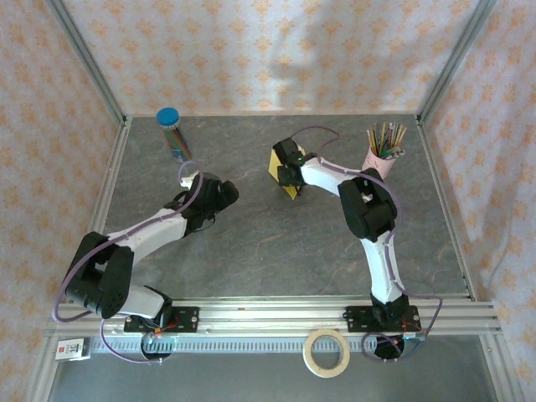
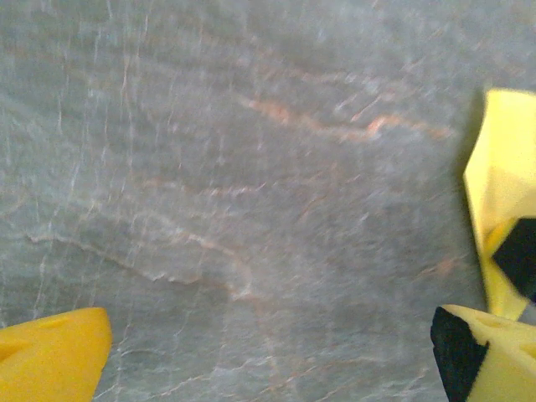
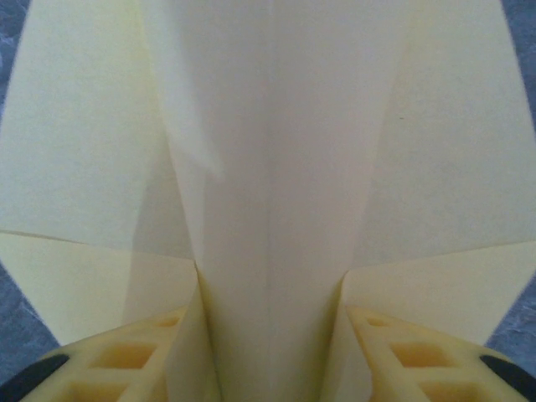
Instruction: Fold a paper plane with a square sheet of paper (pick it up from the middle)
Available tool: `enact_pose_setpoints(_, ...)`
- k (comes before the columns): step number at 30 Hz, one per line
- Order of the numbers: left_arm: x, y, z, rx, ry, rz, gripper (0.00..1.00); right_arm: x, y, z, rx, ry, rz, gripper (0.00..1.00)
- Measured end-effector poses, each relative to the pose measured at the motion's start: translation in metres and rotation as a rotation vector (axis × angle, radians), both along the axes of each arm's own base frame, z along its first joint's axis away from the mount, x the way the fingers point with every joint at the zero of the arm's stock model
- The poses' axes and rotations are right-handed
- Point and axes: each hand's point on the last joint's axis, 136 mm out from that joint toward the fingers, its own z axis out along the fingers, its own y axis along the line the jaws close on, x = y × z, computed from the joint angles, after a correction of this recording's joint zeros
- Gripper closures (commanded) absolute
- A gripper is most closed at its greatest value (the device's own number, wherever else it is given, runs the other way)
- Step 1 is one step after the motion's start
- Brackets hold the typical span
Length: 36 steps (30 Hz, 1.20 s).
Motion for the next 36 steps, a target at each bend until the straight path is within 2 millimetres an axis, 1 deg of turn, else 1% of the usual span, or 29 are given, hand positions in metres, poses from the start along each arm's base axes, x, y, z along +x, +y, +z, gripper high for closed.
enact_pose_setpoints(2, 0.006, 0.005, 0.022, 0.006, -0.051, 0.019, 0.01, -0.001, -0.003, 0.008, 0.004, 0.0, -0.01, 0.45)
enact_pose_setpoints(4, 0.01, 0.011, 0.043, 0.017, -0.1, 0.037, 0.01, 0.0, -0.004, 0.027, 0.024, -0.025, -0.02, 0.39)
enact_pose_setpoints(6, 0.013, 0.018, 0.065, 0.029, -0.153, 0.06, 0.01, 0.003, -0.004, 0.057, 0.062, -0.074, -0.035, 0.35)
enact_pose_setpoints(8, 0.014, 0.026, 0.085, 0.047, -0.209, 0.085, 0.01, 0.004, -0.007, 0.096, 0.111, -0.149, -0.05, 0.31)
enact_pose_setpoints(10, 0.012, 0.037, 0.102, 0.073, -0.256, 0.113, 0.01, 0.002, -0.014, 0.133, 0.155, -0.228, -0.074, 0.26)
enact_pose_setpoints(11, 0.01, 0.043, 0.11, 0.089, -0.279, 0.13, 0.01, -0.001, -0.021, 0.152, 0.176, -0.275, -0.088, 0.23)
enact_pose_setpoints(13, 0.006, 0.055, 0.125, 0.121, -0.331, 0.163, 0.01, -0.011, -0.037, 0.181, 0.2, -0.364, -0.125, 0.14)
enact_pose_setpoints(15, -0.002, 0.069, 0.134, 0.156, -0.382, 0.199, 0.01, -0.023, -0.058, 0.198, 0.205, -0.447, -0.172, 0.04)
enact_pose_setpoints(16, -0.006, 0.077, 0.136, 0.177, -0.402, 0.22, 0.01, -0.03, -0.071, 0.202, 0.201, -0.484, -0.2, 0.0)
enact_pose_setpoints(18, -0.015, 0.094, 0.134, 0.219, -0.426, 0.264, 0.01, -0.046, -0.097, 0.203, 0.182, -0.55, -0.262, 0.0)
enact_pose_setpoints(22, -0.027, 0.127, 0.12, 0.332, -0.446, 0.334, 0.01, -0.075, -0.154, 0.188, 0.107, -0.649, -0.397, 0.0)
enact_pose_setpoints(25, -0.039, 0.139, 0.101, 0.423, -0.462, 0.339, 0.01, -0.091, -0.192, 0.173, 0.041, -0.711, -0.495, 0.0)
enact_pose_setpoints(28, -0.05, 0.15, 0.082, 0.507, -0.452, 0.347, 0.01, -0.105, -0.224, 0.156, -0.022, -0.744, -0.587, 0.0)
enact_pose_setpoints(31, -0.057, 0.167, 0.067, 0.576, -0.433, 0.379, 0.01, -0.113, -0.252, 0.144, -0.064, -0.763, -0.672, 0.0)
enact_pose_setpoints(33, -0.059, 0.176, 0.057, 0.613, -0.411, 0.388, 0.01, -0.118, -0.268, 0.138, -0.081, -0.779, -0.714, 0.0)
enact_pose_setpoints(36, -0.058, 0.184, 0.044, 0.659, -0.383, 0.374, 0.01, -0.123, -0.282, 0.129, -0.095, -0.801, -0.741, 0.0)
